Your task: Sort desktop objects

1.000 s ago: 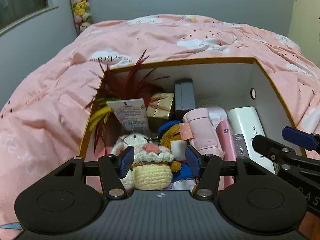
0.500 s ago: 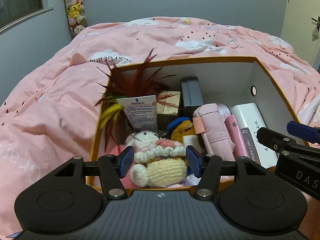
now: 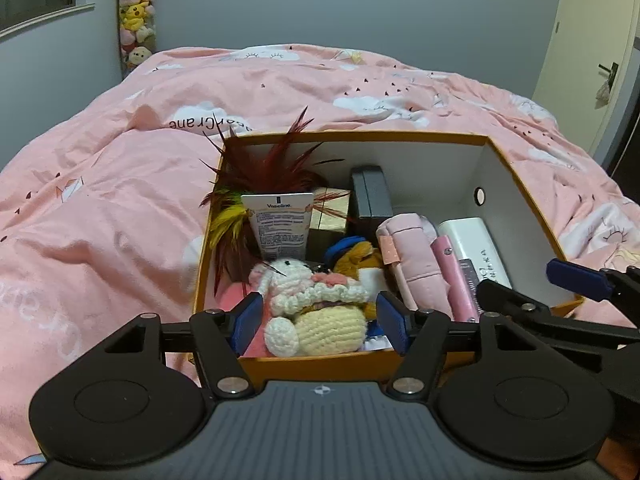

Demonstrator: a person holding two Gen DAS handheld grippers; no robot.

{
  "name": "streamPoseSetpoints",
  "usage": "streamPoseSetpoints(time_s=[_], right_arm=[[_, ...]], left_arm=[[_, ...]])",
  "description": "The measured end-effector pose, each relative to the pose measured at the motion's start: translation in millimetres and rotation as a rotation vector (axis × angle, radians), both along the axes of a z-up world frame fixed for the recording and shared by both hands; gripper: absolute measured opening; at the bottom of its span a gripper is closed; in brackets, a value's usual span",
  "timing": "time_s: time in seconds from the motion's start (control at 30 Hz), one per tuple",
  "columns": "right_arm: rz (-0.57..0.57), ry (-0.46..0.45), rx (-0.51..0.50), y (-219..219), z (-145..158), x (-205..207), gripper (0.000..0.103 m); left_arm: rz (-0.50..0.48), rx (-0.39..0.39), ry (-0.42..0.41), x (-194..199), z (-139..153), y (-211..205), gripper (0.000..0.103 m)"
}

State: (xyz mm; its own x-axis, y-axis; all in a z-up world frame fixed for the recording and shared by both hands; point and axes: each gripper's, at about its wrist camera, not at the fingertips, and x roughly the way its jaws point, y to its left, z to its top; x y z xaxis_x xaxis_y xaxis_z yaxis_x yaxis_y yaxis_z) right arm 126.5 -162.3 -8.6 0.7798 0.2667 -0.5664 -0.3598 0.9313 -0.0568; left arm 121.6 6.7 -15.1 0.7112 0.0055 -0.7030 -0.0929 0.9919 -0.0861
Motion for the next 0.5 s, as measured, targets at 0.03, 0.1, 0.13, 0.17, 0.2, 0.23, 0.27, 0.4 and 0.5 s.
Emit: streamPoseSetpoints(time_s=[0.03,0.1,0.13,0.17,0.2,0.23,0.27,0.4,0.5], right_arm=[[-0.001,-0.002,-0.004,1,1,-2,0.069],[0.0,-0.001,-0.009,2,1,-5,0.069],[0.0,-0.001,-0.01,2,1,-6,0.069],[0.001,0.0,-0.01,2,2,-7,0.07],[0.003,-0.001,-0.012,2,2,-8,0.07],[0.004,-0.004,-0.013,2,2,-10,0.07],[0.004,-0.007,-0.016,2,2,-11,0.071],[0.001,-0.015,-0.021,2,2,-13,0.074],[0.002,-0.023,-0.019,0,4,-16,0.075]], left_arm=[[0.0,0.007,-0.003,-1,1,0,0.074],[-0.001,0.015,-0.003,-4,2,0,0.074],[0.0,0.016,-0.001,-5,2,0,0.074],[0.003,0.017,0.003,-6,2,0,0.074],[0.004,0.021,0.005,-7,2,-1,0.074],[0.005,0.025,0.008,-8,2,-1,0.074],[0.007,0.029,0.01,-9,2,-1,0.074],[0.009,0.033,0.012,-13,3,-2,0.074],[0.015,0.035,0.008,-16,5,-3,0.074]])
